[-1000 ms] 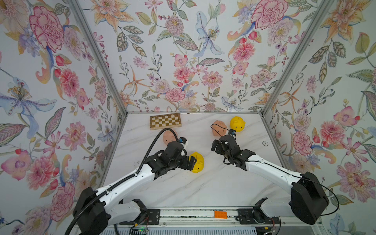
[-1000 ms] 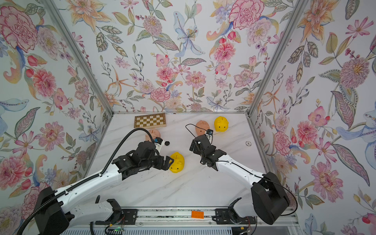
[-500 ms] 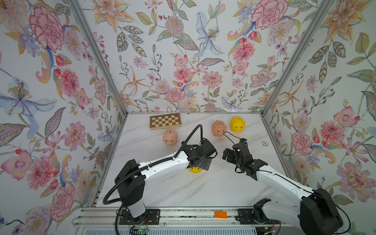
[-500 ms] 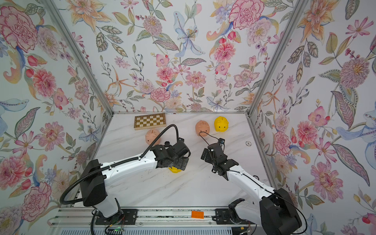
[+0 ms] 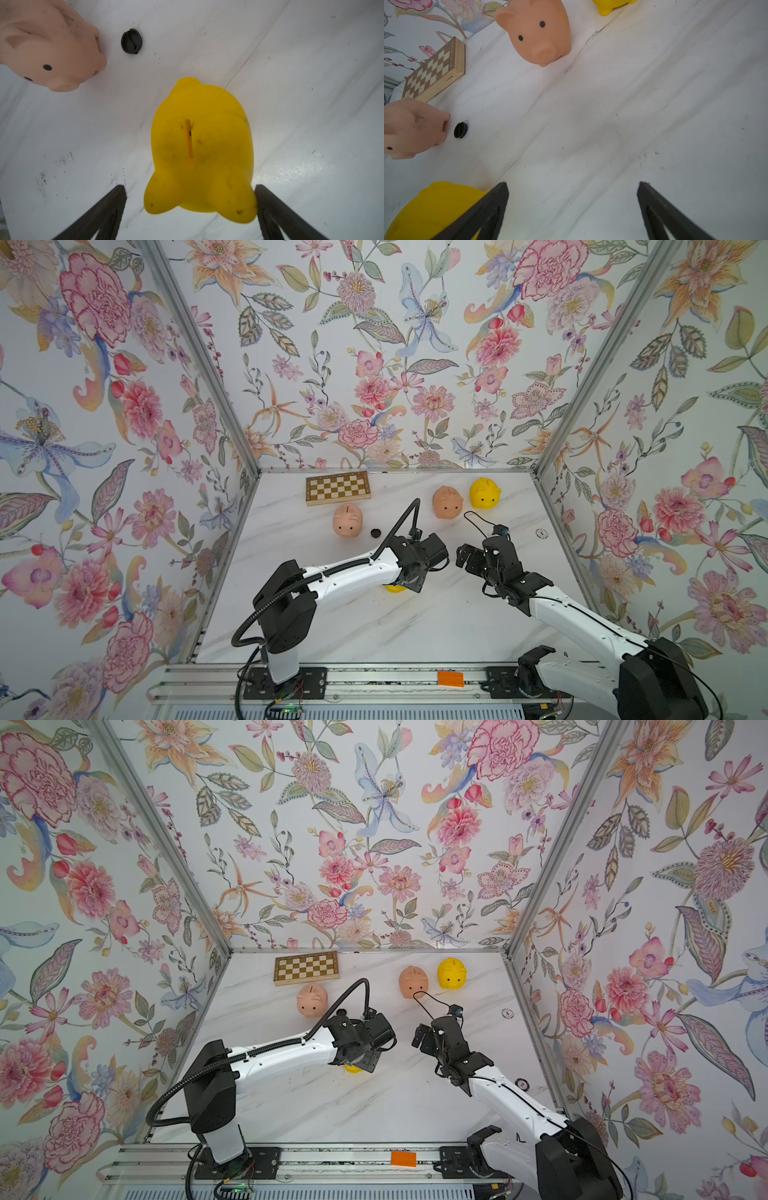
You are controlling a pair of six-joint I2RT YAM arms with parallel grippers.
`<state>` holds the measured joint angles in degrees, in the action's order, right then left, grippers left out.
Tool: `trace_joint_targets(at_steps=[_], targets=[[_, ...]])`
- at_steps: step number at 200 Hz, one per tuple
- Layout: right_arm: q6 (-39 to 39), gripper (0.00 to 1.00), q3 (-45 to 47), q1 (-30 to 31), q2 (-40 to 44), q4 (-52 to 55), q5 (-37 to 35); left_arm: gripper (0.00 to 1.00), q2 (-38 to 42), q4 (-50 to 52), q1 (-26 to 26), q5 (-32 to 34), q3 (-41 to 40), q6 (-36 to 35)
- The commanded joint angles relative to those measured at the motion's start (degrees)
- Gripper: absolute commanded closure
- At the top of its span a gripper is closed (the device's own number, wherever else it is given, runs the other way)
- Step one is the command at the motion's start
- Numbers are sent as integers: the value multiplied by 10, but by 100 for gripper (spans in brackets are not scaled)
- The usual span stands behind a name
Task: Open piggy banks
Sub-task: Adjust the piggy bank at the center of the board.
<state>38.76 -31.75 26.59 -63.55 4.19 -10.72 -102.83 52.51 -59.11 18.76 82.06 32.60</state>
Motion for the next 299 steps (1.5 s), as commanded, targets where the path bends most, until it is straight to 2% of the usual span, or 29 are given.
trace_joint_targets(at_steps=[1,38,90,138,239,258,279,299], targets=[[-1,1,9,-2,5,-23,18,1,33,-26,19,-37,-28,-10],[-1,1,11,-2,9,-31,24,1,56,-49,50,-61,-60,-20],[-2,1,9,-1,7,-36,29,2,52,-83,63,-97,-62,-43],[-25,1,-6,0,-6,-43,58,5,42,-82,85,-99,-63,-44],[-44,1,-32,13,-47,-74,97,7,24,-87,89,-126,-66,-61],[-46,1,-33,14,-49,-76,100,11,20,-84,89,-130,-64,-62],[-48,1,-33,14,-48,-74,99,19,31,-87,90,-137,-62,-63],[-50,1,-31,14,-45,-76,101,21,50,-90,90,-151,-60,-64]])
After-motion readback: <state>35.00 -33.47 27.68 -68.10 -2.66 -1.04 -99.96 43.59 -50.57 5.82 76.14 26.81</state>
